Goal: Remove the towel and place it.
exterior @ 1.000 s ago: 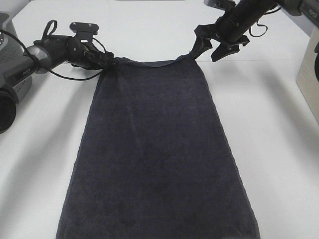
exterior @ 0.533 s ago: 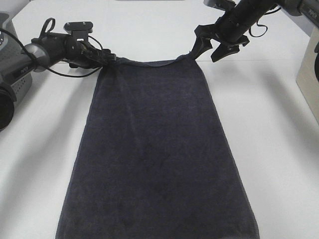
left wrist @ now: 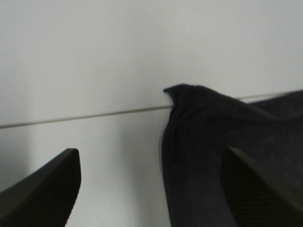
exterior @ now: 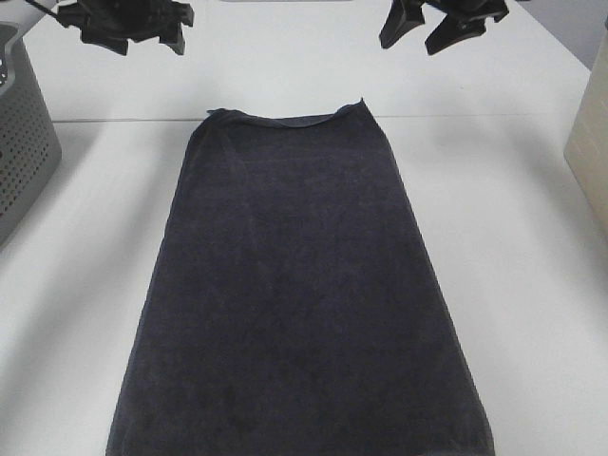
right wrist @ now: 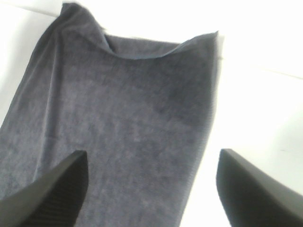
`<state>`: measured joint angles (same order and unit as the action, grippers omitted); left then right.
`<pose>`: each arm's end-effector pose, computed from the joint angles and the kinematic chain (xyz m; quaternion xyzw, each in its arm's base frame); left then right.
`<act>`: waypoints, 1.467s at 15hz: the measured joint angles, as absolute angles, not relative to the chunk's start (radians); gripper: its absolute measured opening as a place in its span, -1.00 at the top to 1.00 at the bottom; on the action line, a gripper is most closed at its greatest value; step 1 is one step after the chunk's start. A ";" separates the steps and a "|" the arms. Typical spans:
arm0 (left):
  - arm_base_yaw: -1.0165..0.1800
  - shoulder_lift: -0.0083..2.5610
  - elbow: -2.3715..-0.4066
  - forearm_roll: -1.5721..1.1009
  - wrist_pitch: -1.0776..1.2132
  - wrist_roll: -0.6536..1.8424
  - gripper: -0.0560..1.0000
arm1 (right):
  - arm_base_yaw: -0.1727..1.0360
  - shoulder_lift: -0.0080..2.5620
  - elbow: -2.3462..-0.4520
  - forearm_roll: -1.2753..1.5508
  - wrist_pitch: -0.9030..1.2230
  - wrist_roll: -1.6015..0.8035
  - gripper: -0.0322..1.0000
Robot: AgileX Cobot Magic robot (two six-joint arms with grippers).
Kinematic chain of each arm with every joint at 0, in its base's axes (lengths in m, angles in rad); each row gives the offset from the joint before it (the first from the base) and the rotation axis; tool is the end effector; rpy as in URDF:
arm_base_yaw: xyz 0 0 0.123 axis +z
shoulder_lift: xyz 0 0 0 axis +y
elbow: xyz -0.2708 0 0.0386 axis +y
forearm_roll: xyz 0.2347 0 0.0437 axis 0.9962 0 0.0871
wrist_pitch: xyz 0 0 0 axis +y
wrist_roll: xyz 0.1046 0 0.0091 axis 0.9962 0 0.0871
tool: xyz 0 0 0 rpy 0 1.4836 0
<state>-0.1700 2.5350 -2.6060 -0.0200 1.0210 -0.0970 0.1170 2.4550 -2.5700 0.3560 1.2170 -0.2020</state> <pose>0.5356 -0.0938 0.2261 0.0323 0.9374 -0.0559 0.3422 0.5086 0.0944 0.2520 -0.1371 0.9365 0.1649 0.2774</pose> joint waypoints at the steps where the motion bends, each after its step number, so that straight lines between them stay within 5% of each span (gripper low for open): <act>1: -0.170 2.486 -2.606 -0.020 1.126 -0.068 -0.55 | 0.117 2.424 -2.570 0.337 1.217 -0.180 -0.47; 8: -0.002 2.249 -2.606 -0.036 1.209 -0.031 -0.55 | 0.049 2.244 -2.533 0.320 1.218 -0.082 -0.47; 12: 0.041 2.157 -2.514 -0.084 1.211 -0.012 -0.55 | 0.041 2.028 -2.227 0.310 1.217 -0.080 -0.47; 22: 0.041 1.327 -1.334 -0.044 0.985 0.012 -0.55 | 0.041 1.198 -1.224 0.260 1.216 -0.080 -0.47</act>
<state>0.0410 1.3270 -1.3340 -0.0440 0.9850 0.0120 0.0410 1.1980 -1.2240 0.2600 1.2160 -0.0800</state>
